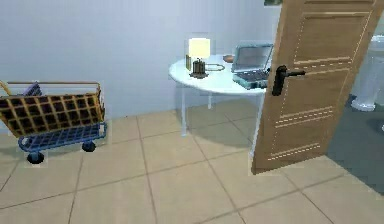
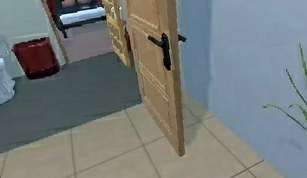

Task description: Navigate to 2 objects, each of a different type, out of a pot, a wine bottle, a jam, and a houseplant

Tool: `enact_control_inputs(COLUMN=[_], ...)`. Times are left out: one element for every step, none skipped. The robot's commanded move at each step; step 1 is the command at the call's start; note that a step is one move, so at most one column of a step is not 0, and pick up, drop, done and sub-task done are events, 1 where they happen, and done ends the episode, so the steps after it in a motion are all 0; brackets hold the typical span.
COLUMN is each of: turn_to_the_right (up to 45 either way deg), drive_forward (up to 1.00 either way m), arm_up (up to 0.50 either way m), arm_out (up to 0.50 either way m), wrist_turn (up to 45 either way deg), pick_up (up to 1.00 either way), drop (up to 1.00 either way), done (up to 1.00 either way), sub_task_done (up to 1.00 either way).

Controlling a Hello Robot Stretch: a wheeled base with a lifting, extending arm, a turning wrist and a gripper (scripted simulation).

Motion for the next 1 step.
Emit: enact_control_inputs(turn_to_the_right=[0.0], drive_forward=[0.05], arm_up=[0.00], arm_out=[0.00], wrist_turn=[0.0], pick_up=[0.00], drop=[0.00], done=[0.00], sub_task_done=[0.00])
